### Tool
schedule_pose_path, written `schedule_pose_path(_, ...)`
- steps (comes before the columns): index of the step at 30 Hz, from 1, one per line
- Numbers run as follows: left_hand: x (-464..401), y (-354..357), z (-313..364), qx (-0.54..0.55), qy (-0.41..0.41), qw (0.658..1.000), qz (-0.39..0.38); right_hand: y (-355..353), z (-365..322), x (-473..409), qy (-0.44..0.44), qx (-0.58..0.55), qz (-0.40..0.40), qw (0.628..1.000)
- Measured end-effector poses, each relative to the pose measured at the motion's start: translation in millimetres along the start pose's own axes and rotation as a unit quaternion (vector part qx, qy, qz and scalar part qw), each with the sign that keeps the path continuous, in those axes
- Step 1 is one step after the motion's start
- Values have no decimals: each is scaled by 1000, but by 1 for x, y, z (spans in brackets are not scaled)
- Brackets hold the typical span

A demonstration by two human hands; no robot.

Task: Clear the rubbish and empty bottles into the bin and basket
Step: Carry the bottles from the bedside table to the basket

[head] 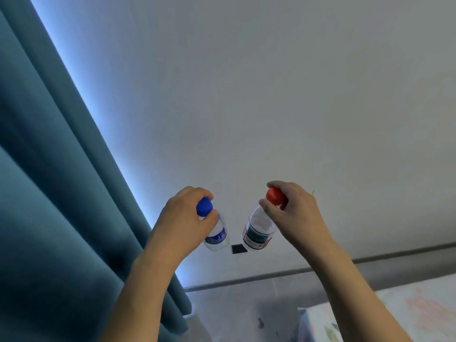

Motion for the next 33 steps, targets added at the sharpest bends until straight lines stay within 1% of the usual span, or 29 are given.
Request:
schedule_pose_path(5, -73, 7, -17, 23, 6, 1000, -11, 17, 12, -60, 29, 1, -3, 1000)
schedule_pose_path(11, -166, 25, -20, 38, 62, 996, -49, 26, 31, -123, 76, 11, 38, 996)
schedule_pose_path(15, -216, 52, -8, 44, 97, 991, -86, 18, 53, -153, 115, 26, 61, 991)
schedule_pose_path(21, -277, 105, 49, 62, 166, 973, -147, -22, 101, -193, 163, 51, 84, 982)
schedule_pose_path(26, -317, 143, 103, 66, 228, 955, -180, -63, 149, -208, 225, 54, 134, 964)
schedule_pose_path(30, -346, 176, 146, 70, 280, 931, -225, -94, 178, -213, 276, 67, 184, 941)
schedule_pose_path(33, -364, 204, 187, 74, 338, 901, -261, -117, 195, -212, 315, 88, 234, 915)
Point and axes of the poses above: each hand's wrist, its own x-axis away from the middle knuckle, its own y-axis out of the palm, z = x × y, the point moved 4 cm from there along -x, towards the middle knuckle, and after that the axes turned 4 degrees about -z, right-handed, at the moved point
